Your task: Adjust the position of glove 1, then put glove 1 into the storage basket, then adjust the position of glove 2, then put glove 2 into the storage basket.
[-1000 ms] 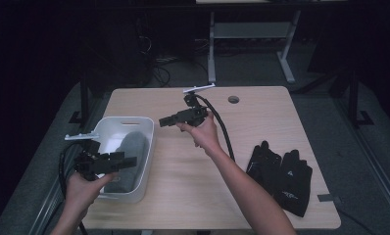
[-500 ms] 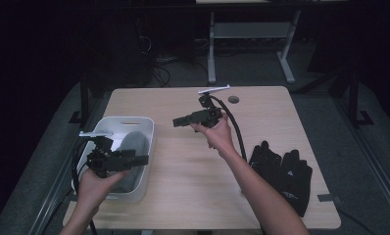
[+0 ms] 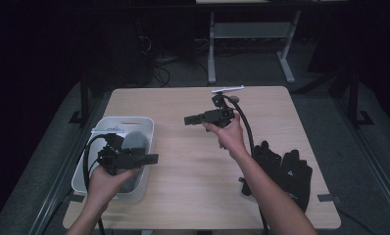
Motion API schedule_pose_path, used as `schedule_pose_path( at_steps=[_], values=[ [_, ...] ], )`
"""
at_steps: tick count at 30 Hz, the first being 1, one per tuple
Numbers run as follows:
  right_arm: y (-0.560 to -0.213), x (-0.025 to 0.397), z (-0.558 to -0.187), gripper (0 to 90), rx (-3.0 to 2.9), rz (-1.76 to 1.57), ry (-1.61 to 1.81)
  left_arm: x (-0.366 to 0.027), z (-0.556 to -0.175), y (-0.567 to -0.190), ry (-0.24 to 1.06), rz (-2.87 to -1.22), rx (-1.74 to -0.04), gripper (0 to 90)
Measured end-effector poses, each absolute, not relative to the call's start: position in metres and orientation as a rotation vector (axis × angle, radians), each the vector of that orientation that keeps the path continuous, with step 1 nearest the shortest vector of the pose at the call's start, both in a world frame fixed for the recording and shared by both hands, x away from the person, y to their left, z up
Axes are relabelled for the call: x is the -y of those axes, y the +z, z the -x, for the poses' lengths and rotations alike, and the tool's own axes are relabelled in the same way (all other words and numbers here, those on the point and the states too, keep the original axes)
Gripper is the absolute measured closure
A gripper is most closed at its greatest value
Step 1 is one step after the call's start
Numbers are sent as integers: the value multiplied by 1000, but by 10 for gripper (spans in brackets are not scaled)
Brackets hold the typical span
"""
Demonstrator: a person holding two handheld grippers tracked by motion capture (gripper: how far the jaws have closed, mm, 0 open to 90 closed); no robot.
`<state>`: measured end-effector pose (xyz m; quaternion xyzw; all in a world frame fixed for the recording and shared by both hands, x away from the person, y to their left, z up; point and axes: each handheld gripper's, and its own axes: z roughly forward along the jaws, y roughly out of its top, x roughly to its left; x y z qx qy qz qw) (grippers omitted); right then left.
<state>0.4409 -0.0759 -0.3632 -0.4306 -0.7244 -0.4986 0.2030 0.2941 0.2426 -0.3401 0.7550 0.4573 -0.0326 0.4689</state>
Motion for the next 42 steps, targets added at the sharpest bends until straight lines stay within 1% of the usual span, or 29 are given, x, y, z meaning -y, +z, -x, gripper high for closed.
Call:
schedule_pose_path(
  at_steps=[21,33,42],
  values=[
    [-370,120,-436,431,1973,1274,-1410,-214,-300,-344,-119,-1884,-1075,191],
    [-378,141,-431,425,1960,1320,-1414,-207,-302,-347,-132,-1903,-1062,190],
    [-382,155,-427,425,1949,1340,-1425,-191,-302,-350,-140,-1921,-1035,190]
  ],
)
